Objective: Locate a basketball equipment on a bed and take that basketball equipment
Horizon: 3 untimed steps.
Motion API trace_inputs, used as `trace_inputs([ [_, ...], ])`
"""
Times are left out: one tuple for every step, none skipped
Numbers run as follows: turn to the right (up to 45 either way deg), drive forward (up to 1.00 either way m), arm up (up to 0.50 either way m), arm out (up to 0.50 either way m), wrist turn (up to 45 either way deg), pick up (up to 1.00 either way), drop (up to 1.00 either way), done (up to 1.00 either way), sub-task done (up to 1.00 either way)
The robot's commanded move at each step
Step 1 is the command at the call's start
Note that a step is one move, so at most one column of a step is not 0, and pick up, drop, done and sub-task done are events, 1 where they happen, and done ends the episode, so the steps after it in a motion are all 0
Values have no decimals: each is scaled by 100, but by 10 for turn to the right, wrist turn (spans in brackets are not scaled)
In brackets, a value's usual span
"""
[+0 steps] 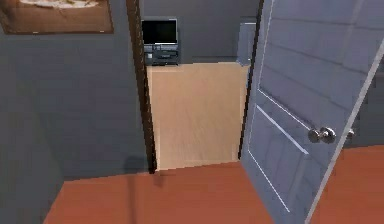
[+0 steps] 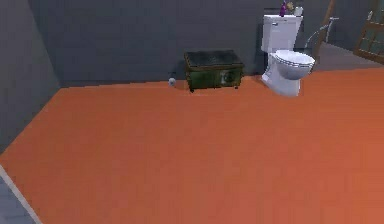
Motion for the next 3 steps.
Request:
trace_inputs([
  [0, 100, 0, 0, 0, 0, 0, 0, 0],
  [30, 0, 0, 0, 0, 0, 0, 0, 0],
  [0, 50, 0, 0, 0, 0, 0, 0, 0],
])
